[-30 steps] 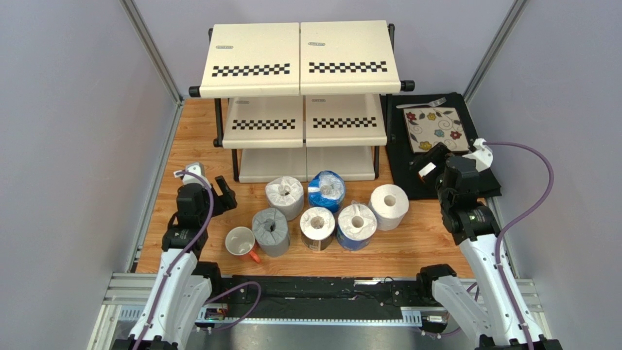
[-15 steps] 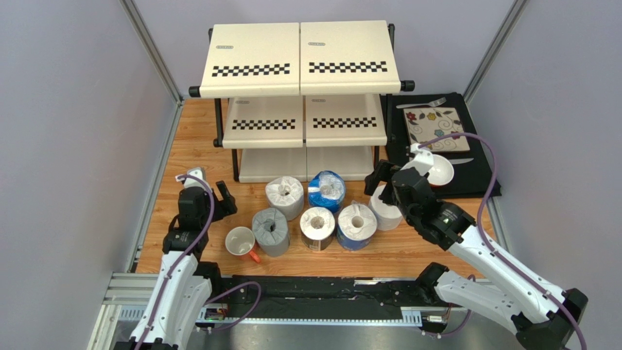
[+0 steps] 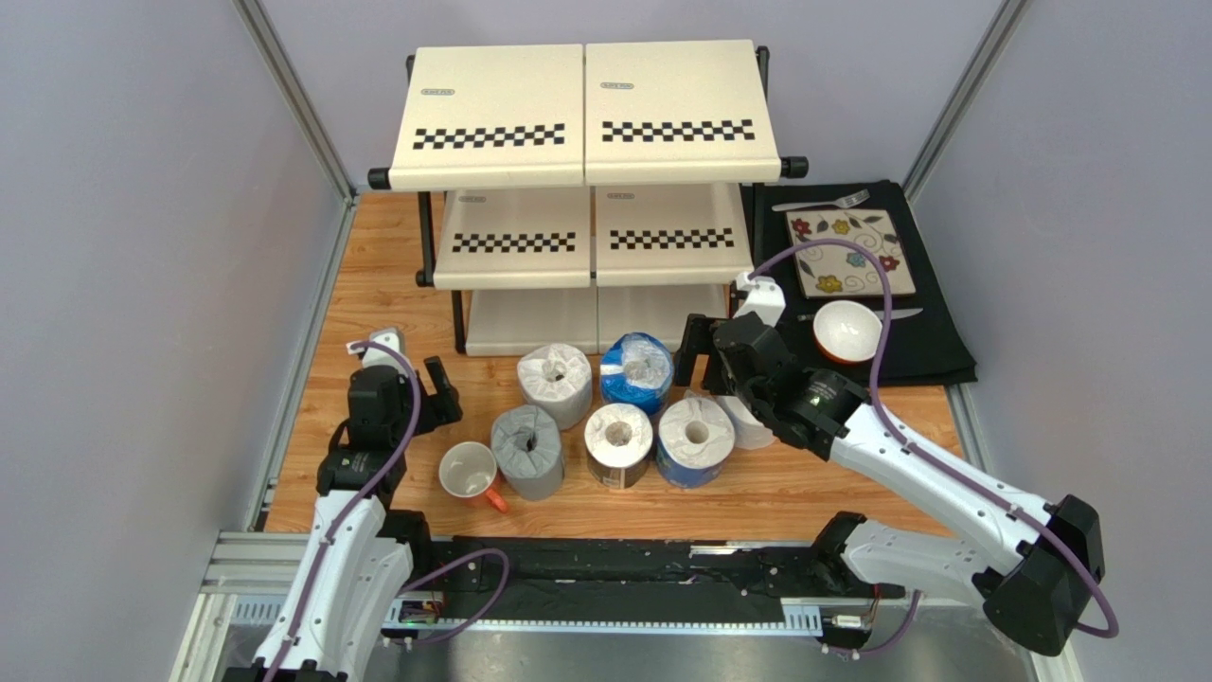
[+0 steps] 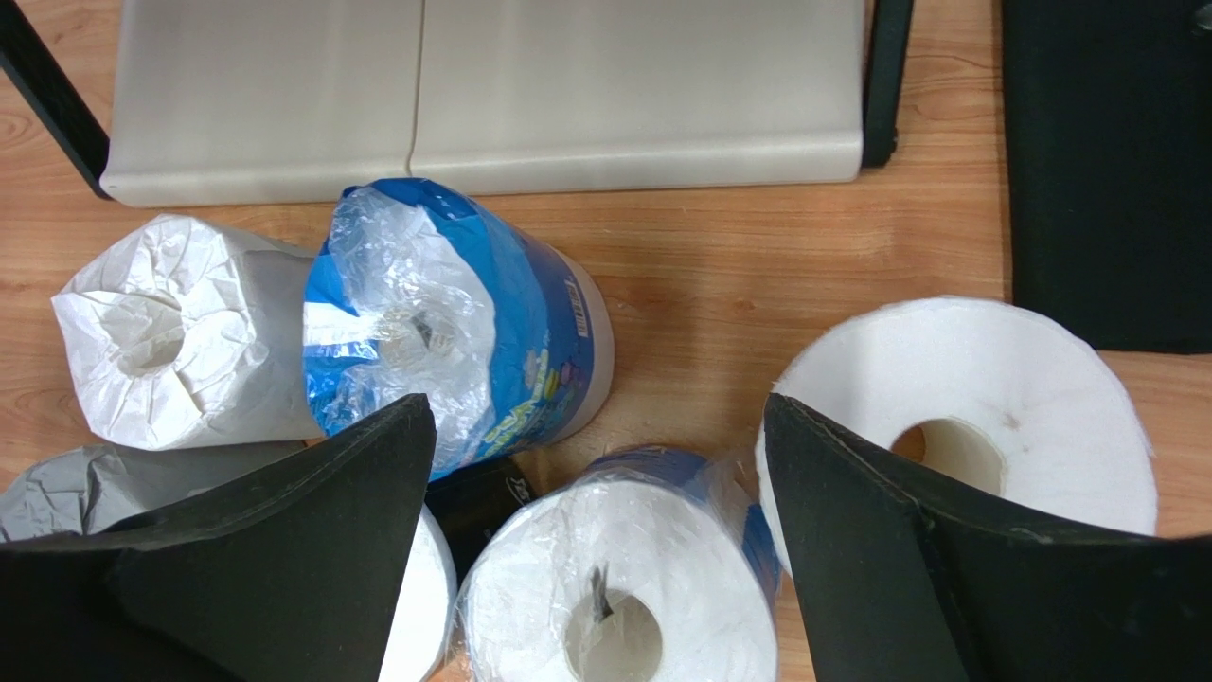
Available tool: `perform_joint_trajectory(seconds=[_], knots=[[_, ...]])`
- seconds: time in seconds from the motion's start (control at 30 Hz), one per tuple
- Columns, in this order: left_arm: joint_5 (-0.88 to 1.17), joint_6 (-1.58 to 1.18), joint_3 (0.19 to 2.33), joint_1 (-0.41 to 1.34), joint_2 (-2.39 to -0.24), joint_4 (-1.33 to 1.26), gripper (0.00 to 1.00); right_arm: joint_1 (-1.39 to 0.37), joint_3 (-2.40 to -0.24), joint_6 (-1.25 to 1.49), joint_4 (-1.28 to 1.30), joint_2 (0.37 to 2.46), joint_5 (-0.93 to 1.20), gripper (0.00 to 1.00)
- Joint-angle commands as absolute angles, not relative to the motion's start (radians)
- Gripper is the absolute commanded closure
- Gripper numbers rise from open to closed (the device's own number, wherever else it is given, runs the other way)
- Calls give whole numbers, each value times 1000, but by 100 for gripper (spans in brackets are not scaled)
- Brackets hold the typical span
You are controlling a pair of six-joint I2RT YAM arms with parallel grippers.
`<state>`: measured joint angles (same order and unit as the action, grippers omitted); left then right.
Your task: Place and organize the paper towels onto the shelf
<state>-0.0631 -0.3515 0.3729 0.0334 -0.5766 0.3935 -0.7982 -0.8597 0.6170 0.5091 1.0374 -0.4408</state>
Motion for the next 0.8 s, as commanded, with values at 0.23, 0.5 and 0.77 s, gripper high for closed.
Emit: perform_joint_trajectory(seconds=[0.23,0.5,0.77], knots=[[-29,-319,380,37,-555,440,11,-842,-957,552,423,1135,-383,11],[-45,-304,370,37,-532,469,11,-845,-959,583,387,1209,-374,11],[-37,-311,370,38,-541,477,11,-848,-985,610,367,1293,-376,12]])
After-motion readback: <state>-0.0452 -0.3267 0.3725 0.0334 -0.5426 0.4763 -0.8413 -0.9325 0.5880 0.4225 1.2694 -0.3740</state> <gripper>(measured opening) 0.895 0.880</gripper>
